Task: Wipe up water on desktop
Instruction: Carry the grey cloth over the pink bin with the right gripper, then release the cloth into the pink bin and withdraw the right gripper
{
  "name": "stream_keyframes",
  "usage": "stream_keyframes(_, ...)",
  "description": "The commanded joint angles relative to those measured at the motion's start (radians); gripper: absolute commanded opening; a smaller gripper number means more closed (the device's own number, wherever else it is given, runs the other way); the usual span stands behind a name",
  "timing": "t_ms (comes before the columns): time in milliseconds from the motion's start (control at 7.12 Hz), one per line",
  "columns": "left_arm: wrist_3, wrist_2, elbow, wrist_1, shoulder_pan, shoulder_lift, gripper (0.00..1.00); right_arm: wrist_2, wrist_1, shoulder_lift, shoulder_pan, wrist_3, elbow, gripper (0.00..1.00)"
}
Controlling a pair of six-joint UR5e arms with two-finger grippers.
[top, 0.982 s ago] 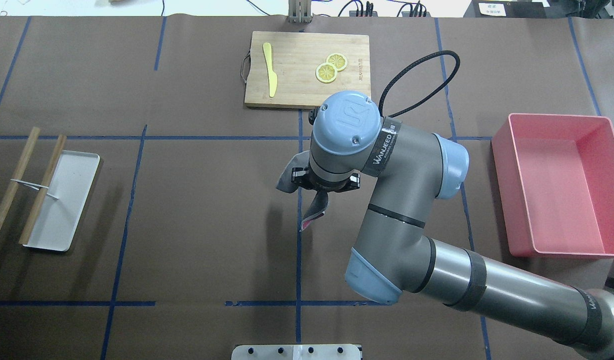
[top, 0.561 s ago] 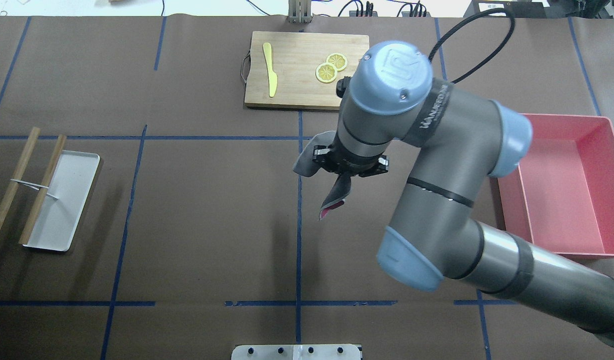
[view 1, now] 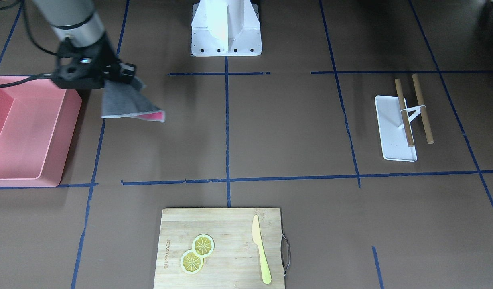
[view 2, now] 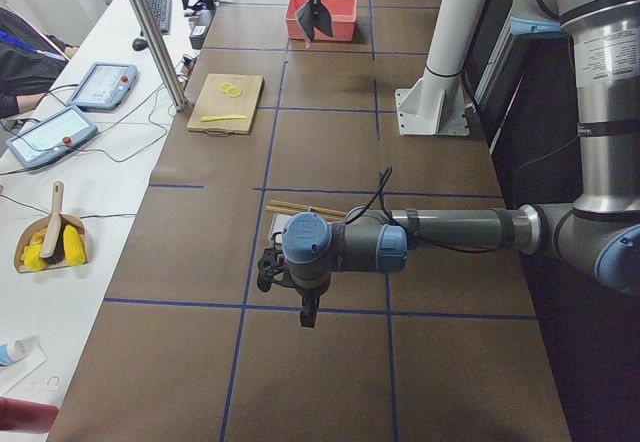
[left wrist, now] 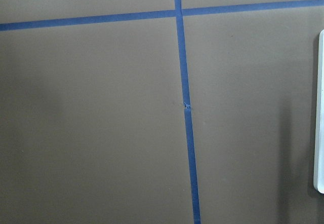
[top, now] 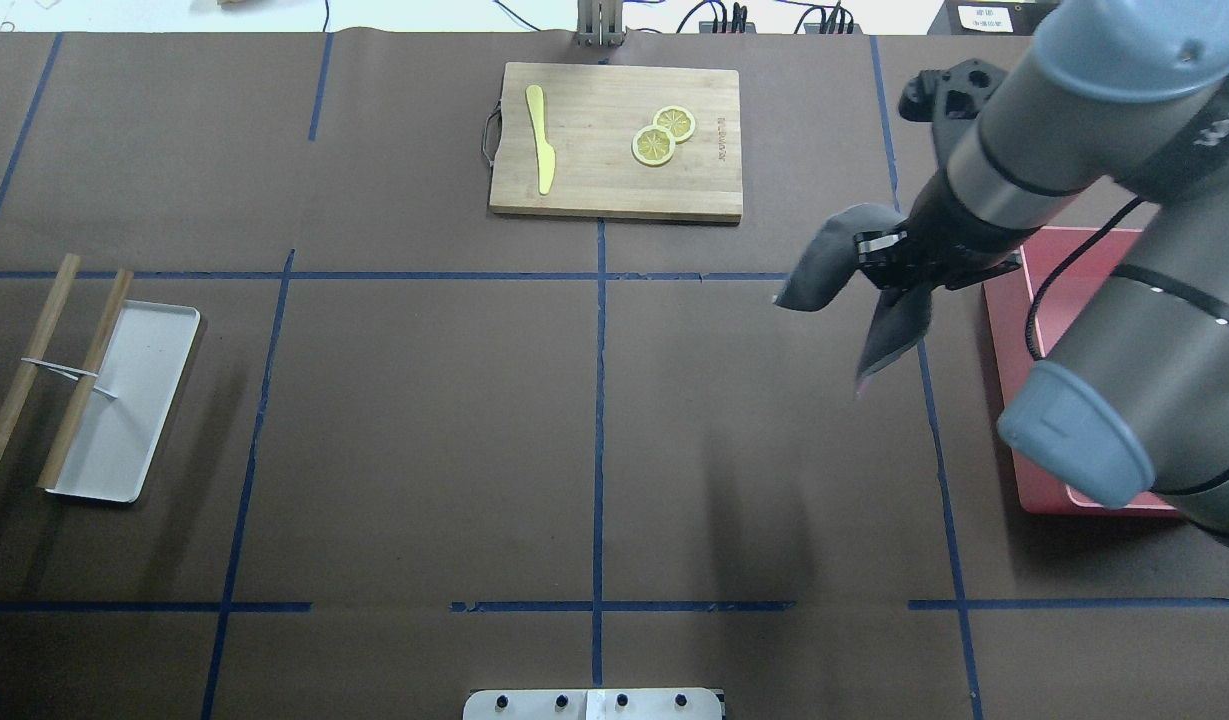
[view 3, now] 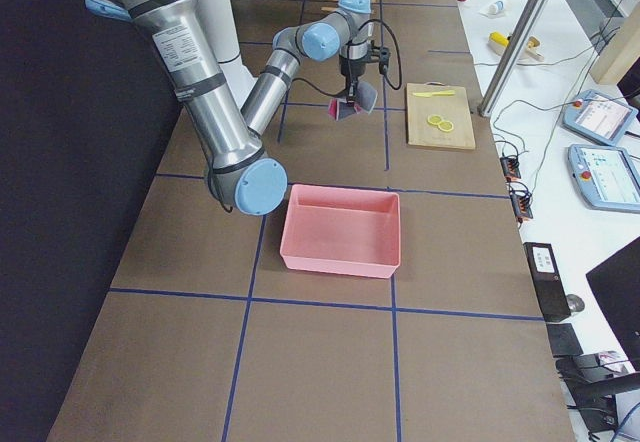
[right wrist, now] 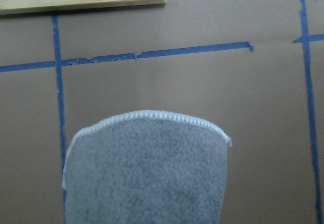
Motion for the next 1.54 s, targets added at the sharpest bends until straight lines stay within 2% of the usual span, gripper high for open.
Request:
stream_keyframes(0, 0.000, -0.001, -0.002, 0.005, 0.000, -0.005, 1.00, 0.074, 0.010, -0.223, 0.181, -0.325, 0.069, 0.00)
stream_keyframes(281, 0.000, -0.003, -0.005, 0.005, 0.000, -0.005, 1.00, 0.111, 0.012, -0.373, 0.313, -0.584, 0.062, 0.00)
stream_keyframes(561, 0.000, -0.003, -0.010, 0.005, -0.001, -0.004, 1.00, 0.141, 0.014, -0.412, 0.357, -0.634, 0.054, 0.00)
stream_keyframes(702, 0.000, -0.003, -0.007, 0.005, -0.001, -0.004, 1.00, 0.139, 0.014, -0.418, 0.357, -0.657, 0.053, 0.20)
stream_keyframes(842, 0.000, -0.004, -0.008, 0.005, -0.001, -0.004, 1.00, 0.139, 0.015, -0.423, 0.357, -0.657, 0.053, 0.98)
stream_keyframes(1404, 0.000, -0.003, -0.002, 0.004, 0.000, -0.008, 1.00, 0.141, 0.015, -0.443, 0.395, -0.692, 0.033, 1.00)
